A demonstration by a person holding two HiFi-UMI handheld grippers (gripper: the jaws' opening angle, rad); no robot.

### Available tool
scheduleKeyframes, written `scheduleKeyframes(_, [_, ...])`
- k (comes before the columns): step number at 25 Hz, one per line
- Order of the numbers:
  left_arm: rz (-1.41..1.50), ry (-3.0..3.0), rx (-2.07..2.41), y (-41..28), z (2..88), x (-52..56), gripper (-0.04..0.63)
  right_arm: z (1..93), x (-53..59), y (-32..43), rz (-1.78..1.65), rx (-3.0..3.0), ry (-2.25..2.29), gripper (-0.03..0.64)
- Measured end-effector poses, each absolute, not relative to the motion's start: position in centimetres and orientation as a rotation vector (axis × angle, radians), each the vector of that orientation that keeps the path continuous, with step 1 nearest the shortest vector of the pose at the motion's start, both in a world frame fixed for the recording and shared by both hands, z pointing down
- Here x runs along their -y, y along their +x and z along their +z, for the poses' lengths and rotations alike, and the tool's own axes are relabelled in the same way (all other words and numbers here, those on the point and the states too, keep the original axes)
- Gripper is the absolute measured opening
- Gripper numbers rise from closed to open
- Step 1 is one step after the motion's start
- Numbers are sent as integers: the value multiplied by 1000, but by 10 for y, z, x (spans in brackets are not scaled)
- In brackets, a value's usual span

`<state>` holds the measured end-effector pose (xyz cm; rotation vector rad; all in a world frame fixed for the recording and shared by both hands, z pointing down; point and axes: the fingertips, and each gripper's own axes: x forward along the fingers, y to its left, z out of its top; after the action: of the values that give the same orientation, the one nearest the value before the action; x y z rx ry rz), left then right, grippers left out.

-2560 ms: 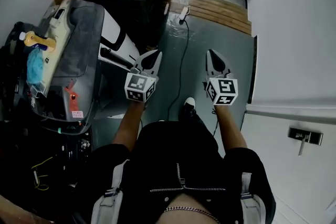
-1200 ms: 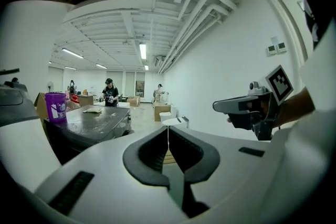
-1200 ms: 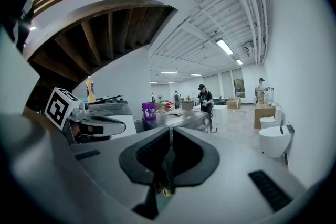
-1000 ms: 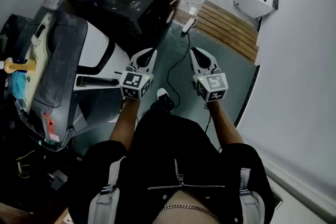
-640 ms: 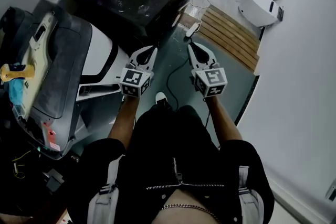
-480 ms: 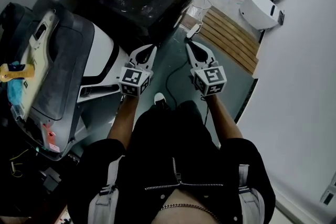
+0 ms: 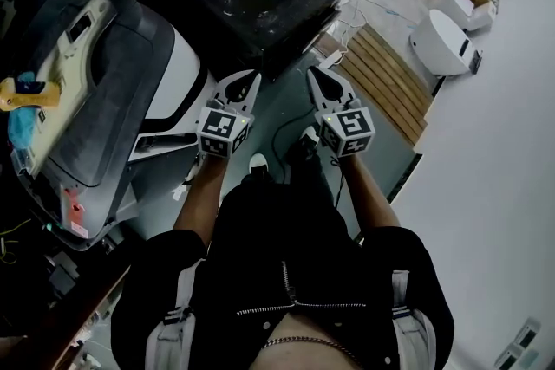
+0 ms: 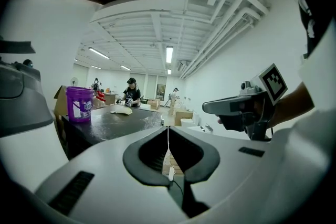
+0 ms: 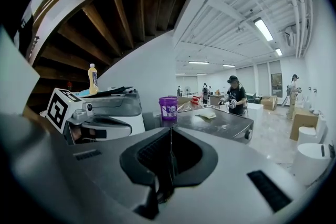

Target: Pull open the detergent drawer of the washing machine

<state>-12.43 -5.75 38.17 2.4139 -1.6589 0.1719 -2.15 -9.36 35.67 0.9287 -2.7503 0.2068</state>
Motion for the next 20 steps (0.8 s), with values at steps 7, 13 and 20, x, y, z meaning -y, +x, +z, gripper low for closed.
scheduleKeyframes(7, [209, 2363, 1716, -127, 390, 74, 21, 367, 117, -31, 256, 2796, 856, -5])
scheduleKeyframes(13, [236, 2340, 1742, -117, 392, 100, 21, 371, 149, -26, 296, 2821, 811, -5])
scheduleKeyframes(20, [211, 2318, 1752, -95, 400, 140, 21, 384, 190, -14, 362, 2850, 763, -5])
